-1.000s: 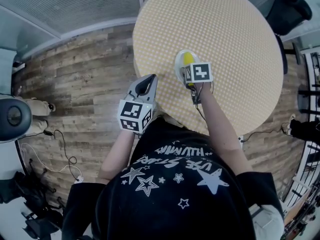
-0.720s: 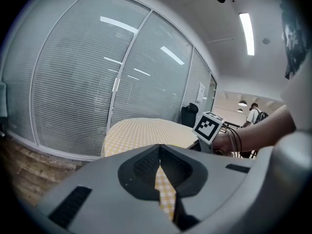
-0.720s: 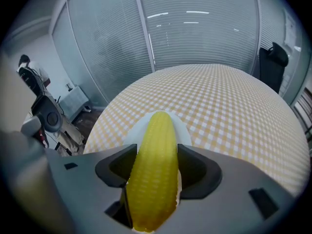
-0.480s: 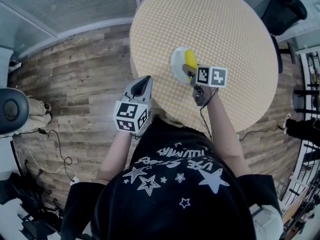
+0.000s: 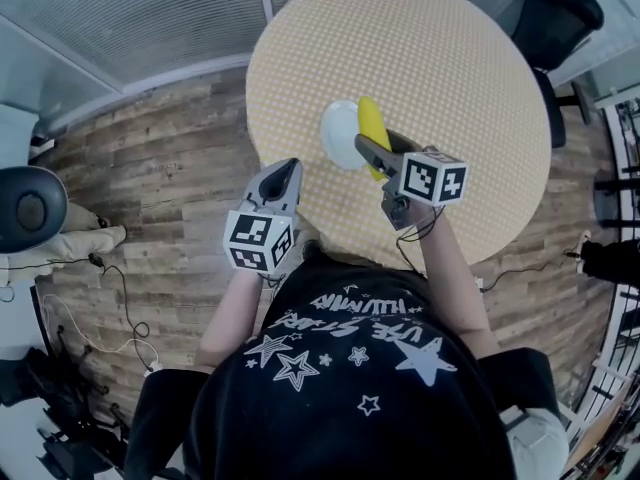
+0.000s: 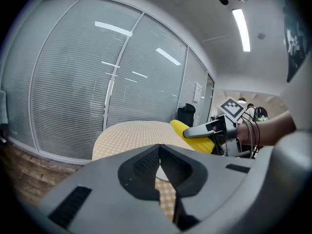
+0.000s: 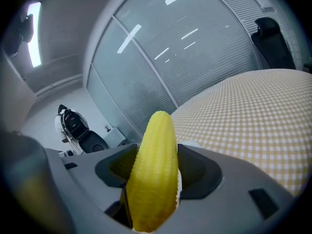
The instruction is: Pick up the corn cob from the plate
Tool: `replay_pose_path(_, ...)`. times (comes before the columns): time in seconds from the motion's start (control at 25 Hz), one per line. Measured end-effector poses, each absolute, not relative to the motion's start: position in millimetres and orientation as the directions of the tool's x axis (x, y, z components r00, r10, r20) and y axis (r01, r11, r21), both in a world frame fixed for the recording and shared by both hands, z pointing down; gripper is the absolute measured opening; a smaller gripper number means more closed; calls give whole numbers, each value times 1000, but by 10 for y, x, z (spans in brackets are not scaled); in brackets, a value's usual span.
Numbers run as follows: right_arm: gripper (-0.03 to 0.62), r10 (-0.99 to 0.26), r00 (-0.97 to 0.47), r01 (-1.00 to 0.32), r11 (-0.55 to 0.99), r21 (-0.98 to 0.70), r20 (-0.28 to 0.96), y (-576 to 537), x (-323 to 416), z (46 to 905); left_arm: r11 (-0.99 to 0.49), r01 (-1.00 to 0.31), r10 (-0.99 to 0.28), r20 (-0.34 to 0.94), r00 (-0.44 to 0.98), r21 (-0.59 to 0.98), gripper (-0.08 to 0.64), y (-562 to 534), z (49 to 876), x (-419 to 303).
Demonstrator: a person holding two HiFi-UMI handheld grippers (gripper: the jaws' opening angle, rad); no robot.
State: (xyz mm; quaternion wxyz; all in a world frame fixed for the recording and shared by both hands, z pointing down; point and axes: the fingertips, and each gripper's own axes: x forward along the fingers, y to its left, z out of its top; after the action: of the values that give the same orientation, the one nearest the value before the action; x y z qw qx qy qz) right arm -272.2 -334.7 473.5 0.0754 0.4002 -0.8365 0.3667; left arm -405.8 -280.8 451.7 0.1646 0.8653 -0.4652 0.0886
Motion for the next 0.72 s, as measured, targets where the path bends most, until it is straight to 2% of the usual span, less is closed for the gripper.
replay_pose_path(0.28,265,-616,-728,-654,490,-577,302,-3223,-2311,4352,-474,-860,-809,293,510,189,8,-2746,4389,-3652)
replay_pose_path(0.72,265,-611,-763,-593,537,-600,208,-2966,-1357,4222,-466,-871,-824,283,492,155,8,-2517,4240,-2748)
